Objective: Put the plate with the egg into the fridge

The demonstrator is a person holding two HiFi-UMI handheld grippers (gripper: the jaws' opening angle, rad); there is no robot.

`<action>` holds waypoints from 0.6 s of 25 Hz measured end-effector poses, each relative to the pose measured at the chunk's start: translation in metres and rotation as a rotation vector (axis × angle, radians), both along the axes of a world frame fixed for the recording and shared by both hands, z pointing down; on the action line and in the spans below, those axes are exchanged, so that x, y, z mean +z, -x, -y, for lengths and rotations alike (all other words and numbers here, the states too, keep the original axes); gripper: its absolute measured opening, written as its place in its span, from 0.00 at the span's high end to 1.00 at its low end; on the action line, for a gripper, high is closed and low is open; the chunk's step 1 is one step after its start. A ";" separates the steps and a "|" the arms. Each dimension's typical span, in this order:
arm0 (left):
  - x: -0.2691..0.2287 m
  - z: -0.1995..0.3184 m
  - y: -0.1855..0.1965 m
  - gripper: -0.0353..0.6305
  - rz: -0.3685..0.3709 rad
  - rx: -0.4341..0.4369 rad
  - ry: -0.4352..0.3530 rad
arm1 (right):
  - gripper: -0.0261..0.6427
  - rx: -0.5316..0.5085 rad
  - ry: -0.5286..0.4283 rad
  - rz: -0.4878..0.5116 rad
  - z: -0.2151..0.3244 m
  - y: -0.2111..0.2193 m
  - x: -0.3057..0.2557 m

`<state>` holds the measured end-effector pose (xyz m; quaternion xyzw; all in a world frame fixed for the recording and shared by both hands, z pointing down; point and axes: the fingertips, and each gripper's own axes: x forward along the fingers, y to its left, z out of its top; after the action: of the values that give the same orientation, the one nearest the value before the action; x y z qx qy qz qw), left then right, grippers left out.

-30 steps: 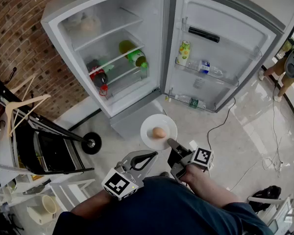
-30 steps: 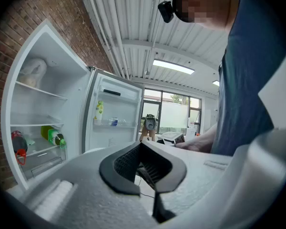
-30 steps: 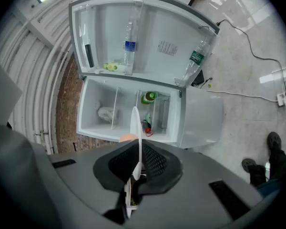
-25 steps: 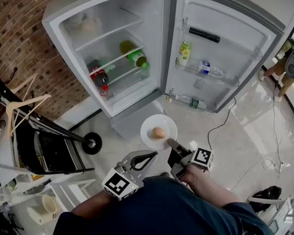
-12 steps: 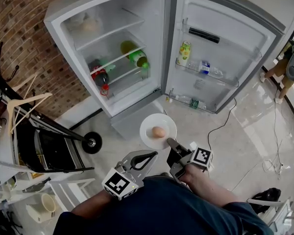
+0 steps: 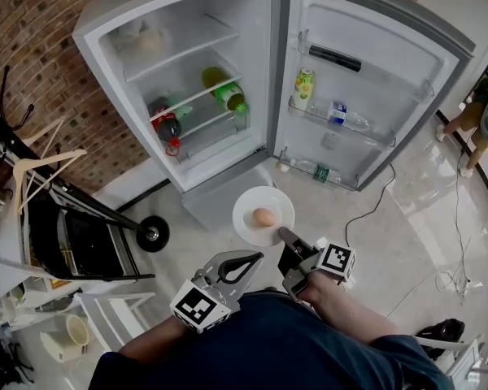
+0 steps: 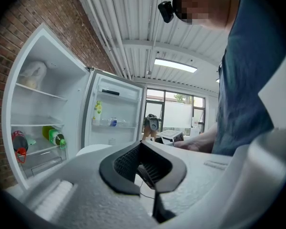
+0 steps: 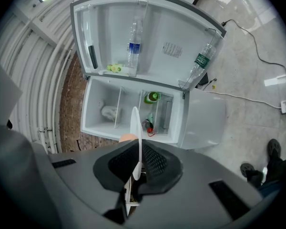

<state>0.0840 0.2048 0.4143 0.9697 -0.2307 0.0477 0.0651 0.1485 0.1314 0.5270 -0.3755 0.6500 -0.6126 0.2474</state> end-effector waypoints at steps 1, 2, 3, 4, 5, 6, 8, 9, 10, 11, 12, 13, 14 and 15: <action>0.002 -0.001 -0.004 0.94 0.000 -0.002 -0.003 | 0.93 -0.003 -0.003 -0.002 0.001 -0.003 0.001; 0.003 -0.001 -0.007 0.94 0.000 -0.006 -0.003 | 0.93 -0.005 -0.006 -0.001 0.003 -0.007 0.002; 0.005 -0.001 -0.010 0.94 0.000 -0.011 0.000 | 0.93 -0.005 -0.007 0.002 0.004 -0.010 0.003; 0.007 -0.001 -0.012 0.94 0.001 -0.014 0.002 | 0.93 -0.005 -0.007 0.001 0.004 -0.013 0.004; 0.008 -0.002 -0.014 0.94 0.002 -0.017 0.002 | 0.93 -0.006 -0.007 -0.005 0.004 -0.017 0.006; 0.009 -0.002 -0.016 0.94 0.003 -0.021 0.003 | 0.93 -0.008 -0.007 -0.013 0.005 -0.020 0.007; 0.010 -0.001 -0.016 0.94 0.005 -0.030 0.006 | 0.93 -0.016 -0.008 -0.024 0.006 -0.022 0.008; 0.010 0.000 -0.016 0.94 0.005 -0.035 0.007 | 0.93 -0.020 -0.006 -0.028 0.007 -0.022 0.009; 0.010 0.002 -0.015 0.94 0.005 -0.038 0.008 | 0.93 -0.022 -0.004 -0.027 0.008 -0.021 0.009; 0.011 0.005 -0.015 0.94 0.005 -0.040 0.011 | 0.93 -0.023 -0.002 -0.025 0.009 -0.020 0.010; 0.011 0.008 -0.014 0.94 0.004 -0.039 0.013 | 0.93 -0.023 0.001 -0.021 0.012 -0.019 0.011; 0.011 0.011 -0.014 0.94 0.003 -0.037 0.013 | 0.93 -0.022 0.004 -0.016 0.015 -0.017 0.012; 0.011 0.016 -0.013 0.94 0.001 -0.033 0.012 | 0.93 -0.020 0.007 -0.011 0.019 -0.015 0.013; 0.012 0.020 -0.012 0.94 0.000 -0.029 0.012 | 0.93 -0.016 0.010 -0.007 0.024 -0.014 0.013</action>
<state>0.0961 0.1846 0.4262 0.9659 -0.2443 0.0479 0.0715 0.1623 0.1077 0.5404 -0.3734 0.6509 -0.6165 0.2384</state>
